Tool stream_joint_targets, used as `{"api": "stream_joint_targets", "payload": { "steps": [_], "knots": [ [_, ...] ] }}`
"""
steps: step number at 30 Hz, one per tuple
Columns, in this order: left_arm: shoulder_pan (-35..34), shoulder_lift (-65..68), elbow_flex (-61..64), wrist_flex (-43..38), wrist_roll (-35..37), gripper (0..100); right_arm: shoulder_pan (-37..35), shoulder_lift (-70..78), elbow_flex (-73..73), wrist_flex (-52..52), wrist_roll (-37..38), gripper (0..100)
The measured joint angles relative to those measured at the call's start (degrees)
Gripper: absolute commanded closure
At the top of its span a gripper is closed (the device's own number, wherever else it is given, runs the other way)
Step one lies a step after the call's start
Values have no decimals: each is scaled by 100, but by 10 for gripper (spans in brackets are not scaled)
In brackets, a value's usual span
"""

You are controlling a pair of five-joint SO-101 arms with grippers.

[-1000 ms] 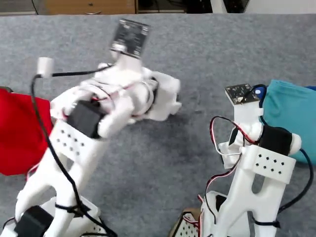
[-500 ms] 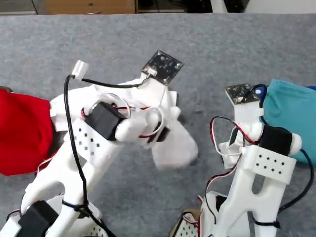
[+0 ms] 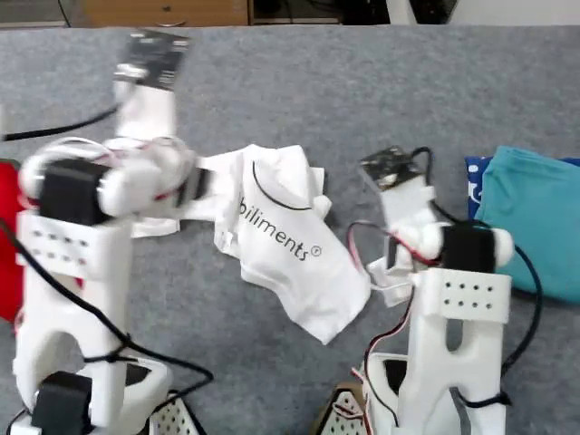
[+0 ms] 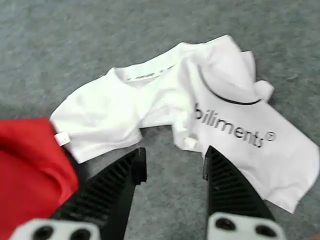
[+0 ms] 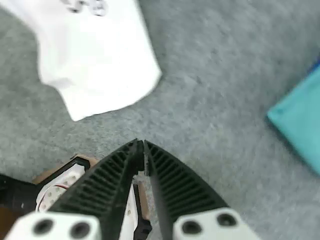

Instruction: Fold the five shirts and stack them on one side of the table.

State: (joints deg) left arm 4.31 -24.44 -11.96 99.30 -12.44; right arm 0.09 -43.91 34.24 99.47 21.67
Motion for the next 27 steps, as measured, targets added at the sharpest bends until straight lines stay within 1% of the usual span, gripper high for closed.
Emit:
{"api": "stream_joint_targets", "payload": {
  "steps": [5,9,11,14,17,20,23,27],
  "knots": [
    [-1873,18,334,70,-527,804,-862,352,18,0,0,994],
    [-3279,18,1046,88,-1284,804,-1468,1231,18,70,0,993],
    [-3842,18,1407,88,-1688,804,-1688,1688,18,79,0,993],
    [-4422,18,1855,44,-2101,804,-1776,2189,-176,141,0,993],
    [-4536,18,2013,9,-2277,804,-1653,2277,-659,158,123,993],
    [-4281,18,2022,9,-2295,804,-1178,2251,-1196,158,229,993],
    [-3666,18,2057,9,-2207,804,-536,2048,-1688,158,264,993],
    [-2488,18,2057,9,-1591,804,536,1600,-2356,167,290,993]
  ]
}}
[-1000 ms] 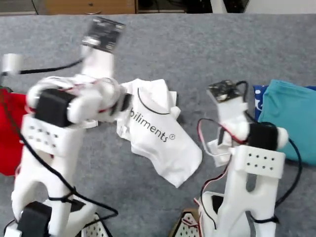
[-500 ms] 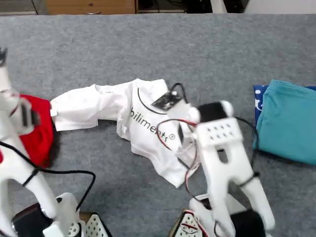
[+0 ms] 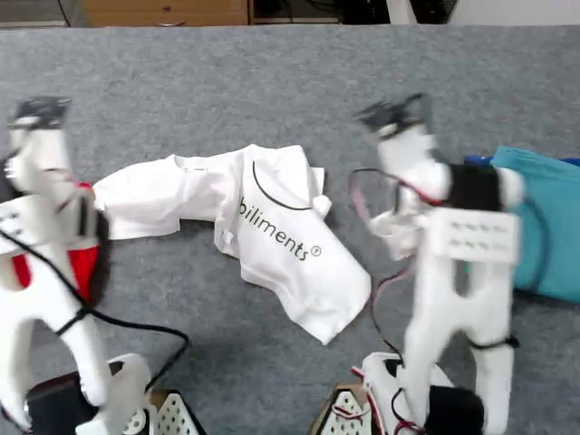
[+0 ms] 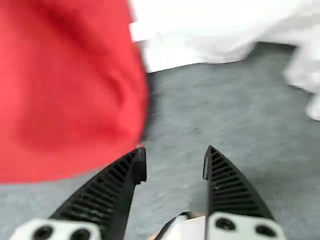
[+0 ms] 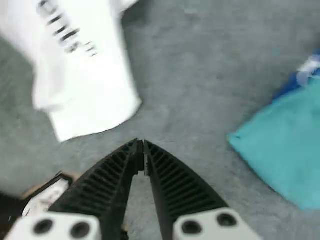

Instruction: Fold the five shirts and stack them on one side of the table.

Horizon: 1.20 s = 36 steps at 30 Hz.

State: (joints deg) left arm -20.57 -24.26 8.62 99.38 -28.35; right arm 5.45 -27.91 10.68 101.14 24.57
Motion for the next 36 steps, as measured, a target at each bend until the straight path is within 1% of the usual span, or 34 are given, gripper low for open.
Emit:
{"api": "stream_joint_targets", "payload": {
  "steps": [4,8,11,14,16,20,22,30,33,36],
  "knots": [
    [1415,0,0,0,774,804,1073,-396,-712,0,369,993],
    [3007,18,0,0,1626,804,1978,-598,-1169,18,475,993],
    [4193,35,53,-53,2198,804,2400,-615,-1257,18,475,993],
    [5196,114,352,-466,2637,804,2734,-615,-1257,18,475,995],
    [5723,211,651,-818,2822,804,2884,-624,-1257,18,475,994],
    [6330,527,1345,-1556,2910,799,2998,-862,-1257,18,475,994],
    [6567,721,1538,-1793,2919,799,2998,-993,-1257,18,475,994],
    [7314,1389,1547,-2347,2919,798,2998,-1468,-765,18,492,994],
    [7587,1697,1547,-2488,2919,798,2998,-1591,-563,18,712,994],
    [7640,1996,1547,-2664,2901,776,2998,-1697,-475,18,835,994]
  ]
}}
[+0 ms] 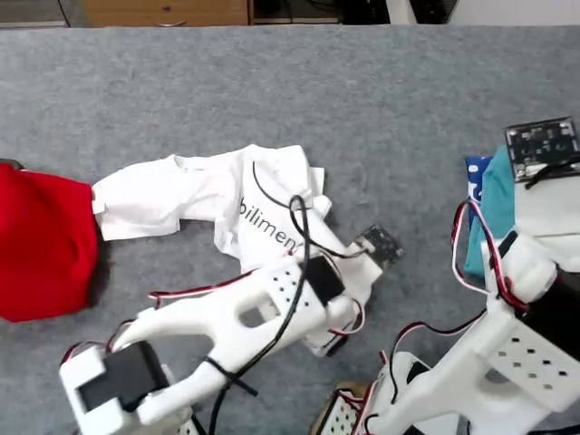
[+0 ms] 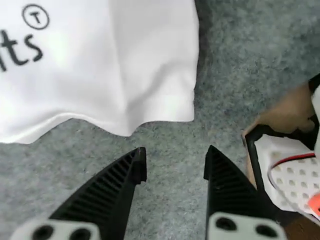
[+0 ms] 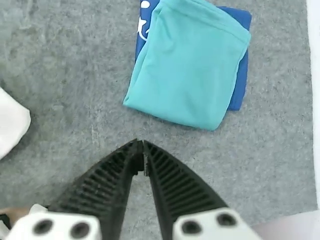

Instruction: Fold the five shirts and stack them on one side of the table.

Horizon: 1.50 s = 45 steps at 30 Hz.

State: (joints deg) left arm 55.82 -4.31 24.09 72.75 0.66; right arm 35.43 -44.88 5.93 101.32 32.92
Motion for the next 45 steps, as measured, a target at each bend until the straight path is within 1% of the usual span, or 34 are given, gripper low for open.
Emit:
{"api": "stream_joint_targets", "payload": {
  "steps": [2,6,13,16,22,24,30,31,34,40,45],
  "knots": [
    [0,220,0,-79,-88,760,0,-62,18,0,26,994],
    [18,519,-35,-123,-132,760,0,-79,18,9,123,994],
    [18,651,-492,-132,-185,760,0,-79,18,9,246,994],
    [18,747,-527,-308,-193,760,0,-79,18,9,246,994],
    [18,1530,-642,-527,-193,763,0,-79,18,9,246,994],
    [18,1829,-774,-527,-193,801,0,-79,18,9,246,994],
    [-264,2066,-1125,-519,-202,981,0,-79,18,9,246,994],
    [-352,2075,-1160,-510,-264,984,0,-79,18,9,246,994],
    [-607,2075,-1424,-141,-466,982,0,-79,26,9,246,994],
    [-1055,2048,-2585,1099,-510,982,0,-79,35,9,246,994],
    [-1635,1266,-3745,1987,-519,982,0,-79,35,9,246,994]
  ]
}}
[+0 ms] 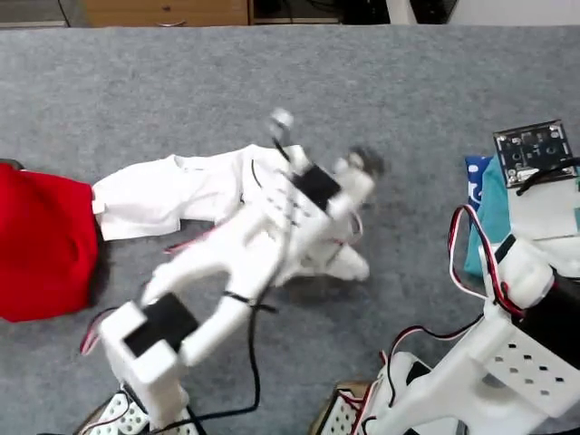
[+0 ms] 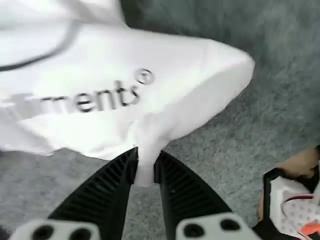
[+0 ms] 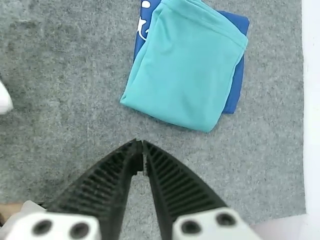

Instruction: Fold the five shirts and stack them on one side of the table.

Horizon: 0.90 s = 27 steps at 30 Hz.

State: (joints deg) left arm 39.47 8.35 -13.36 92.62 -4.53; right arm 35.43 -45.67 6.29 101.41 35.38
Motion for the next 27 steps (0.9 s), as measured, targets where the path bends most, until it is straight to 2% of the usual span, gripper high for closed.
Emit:
{"api": "stream_joint_targets", "payload": {
  "steps": [4,8,13,21,27],
  "knots": [
    [-589,-853,-923,589,0,982,0,0,0,0,18,994],
    [-1433,-1582,-1213,730,0,982,0,0,0,0,18,994],
    [-3200,-2295,-1222,756,-132,982,-79,0,105,0,18,994],
    [-6321,-2637,-229,756,-1600,982,-1363,0,721,0,18,995],
    [-7930,-2637,923,695,-2673,982,-2532,18,791,-123,18,994]
  ]
}}
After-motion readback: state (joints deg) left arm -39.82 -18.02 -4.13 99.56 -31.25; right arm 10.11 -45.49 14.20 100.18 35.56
